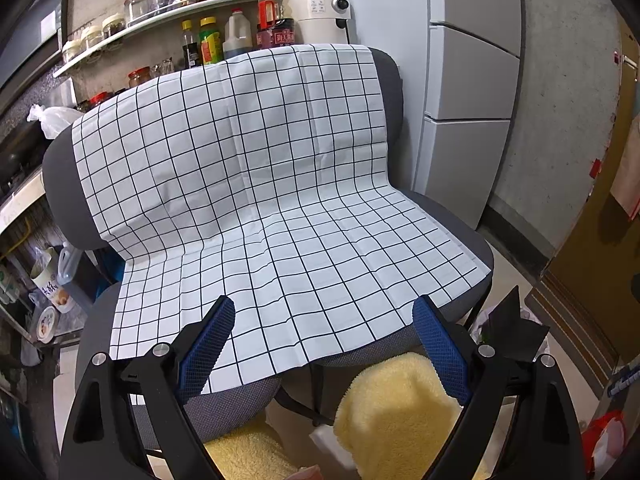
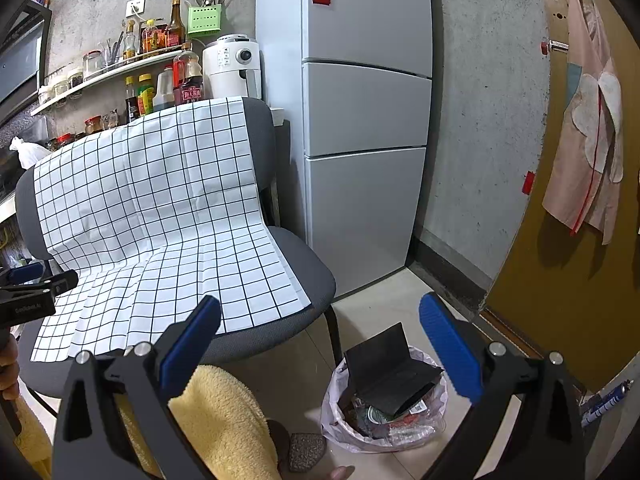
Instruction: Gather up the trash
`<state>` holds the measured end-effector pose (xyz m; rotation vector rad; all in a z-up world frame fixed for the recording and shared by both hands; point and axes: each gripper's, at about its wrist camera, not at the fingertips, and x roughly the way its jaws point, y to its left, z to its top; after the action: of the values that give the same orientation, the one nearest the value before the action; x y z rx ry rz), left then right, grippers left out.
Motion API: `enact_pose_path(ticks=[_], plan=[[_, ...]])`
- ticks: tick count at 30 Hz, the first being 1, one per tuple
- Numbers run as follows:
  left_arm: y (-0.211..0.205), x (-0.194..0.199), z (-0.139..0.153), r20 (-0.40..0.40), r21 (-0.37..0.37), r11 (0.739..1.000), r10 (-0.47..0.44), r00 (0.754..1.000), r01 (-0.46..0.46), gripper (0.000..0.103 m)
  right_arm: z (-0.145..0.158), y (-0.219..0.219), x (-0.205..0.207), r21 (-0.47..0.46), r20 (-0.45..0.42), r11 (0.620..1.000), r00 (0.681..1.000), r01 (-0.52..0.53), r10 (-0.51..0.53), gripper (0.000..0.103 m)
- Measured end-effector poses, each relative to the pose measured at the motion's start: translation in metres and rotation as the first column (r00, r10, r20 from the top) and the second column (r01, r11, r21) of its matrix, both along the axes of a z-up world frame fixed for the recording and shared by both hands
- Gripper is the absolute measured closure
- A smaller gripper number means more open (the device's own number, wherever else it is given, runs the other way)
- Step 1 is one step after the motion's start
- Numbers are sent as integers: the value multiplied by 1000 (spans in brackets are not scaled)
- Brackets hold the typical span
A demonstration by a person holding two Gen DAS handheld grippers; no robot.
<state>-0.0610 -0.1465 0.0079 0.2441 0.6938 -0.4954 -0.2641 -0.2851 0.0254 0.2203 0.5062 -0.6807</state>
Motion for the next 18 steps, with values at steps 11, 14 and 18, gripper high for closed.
enact_pose_path(ticks=[11,14,18], plan=[[1,1,0,1,0,1000,-1,1000,1,13,-1,0,0,1,0,1000,1000,2,-2,6],[2,1,-1,1,1,1000,0,1000,0,13,-2,0,-1,2,0,1000,1000,3,-3,6],[2,1,0,1,0,1000,0,1000,0,13,-5,0,-2,4,2,1000,1000,7,-7,6]])
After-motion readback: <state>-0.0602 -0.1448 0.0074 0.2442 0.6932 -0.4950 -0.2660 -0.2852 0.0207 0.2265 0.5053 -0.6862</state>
